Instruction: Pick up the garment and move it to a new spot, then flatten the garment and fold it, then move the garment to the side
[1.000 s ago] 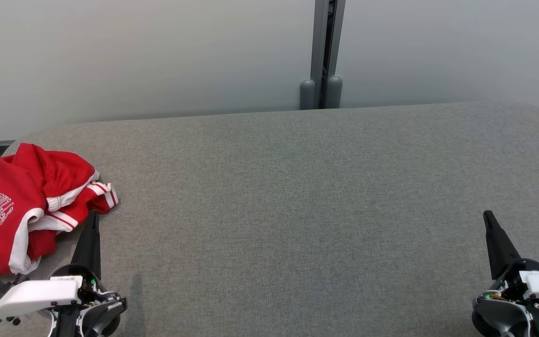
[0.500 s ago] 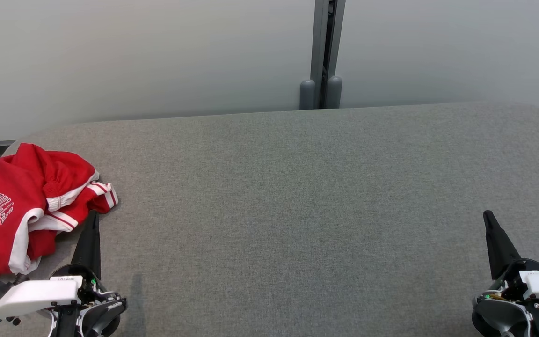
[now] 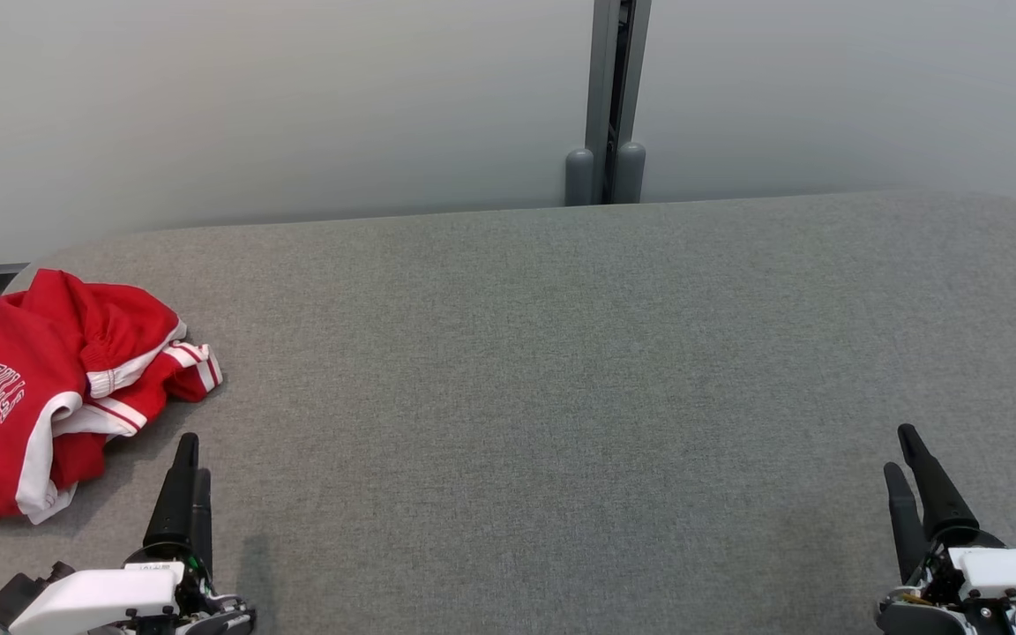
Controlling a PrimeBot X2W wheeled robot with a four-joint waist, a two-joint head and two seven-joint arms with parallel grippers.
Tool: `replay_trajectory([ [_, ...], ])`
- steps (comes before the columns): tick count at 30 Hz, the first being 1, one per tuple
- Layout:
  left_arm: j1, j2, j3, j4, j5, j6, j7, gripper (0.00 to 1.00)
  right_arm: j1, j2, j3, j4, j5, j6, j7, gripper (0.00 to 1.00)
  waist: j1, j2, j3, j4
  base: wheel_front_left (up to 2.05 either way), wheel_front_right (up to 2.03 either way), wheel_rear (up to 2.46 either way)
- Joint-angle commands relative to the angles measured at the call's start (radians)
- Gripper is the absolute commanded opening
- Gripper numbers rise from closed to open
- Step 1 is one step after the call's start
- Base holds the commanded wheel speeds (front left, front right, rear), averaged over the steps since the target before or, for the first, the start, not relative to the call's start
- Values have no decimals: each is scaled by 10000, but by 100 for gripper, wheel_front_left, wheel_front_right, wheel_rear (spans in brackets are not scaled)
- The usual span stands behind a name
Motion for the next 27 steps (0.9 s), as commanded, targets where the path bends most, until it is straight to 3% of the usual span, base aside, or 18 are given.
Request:
replay_trajectory([
  [1,-268,132,-21,-154,368,-18,-116,100,-225,-198,120,-189,-301,4,-150,100,0,0,6,0,0,0,0],
  [14,-312,125,-122,-132,2887,-22,-664,100,-304,-267,388,-188,-2447,7,-700,100,0,0,48,-8,0,0,0],
  [27,-252,146,-386,23,5907,17,-1218,100,-282,-211,540,-24,-5306,10,-1258,100,0,0,58,-16,0,0,0],
])
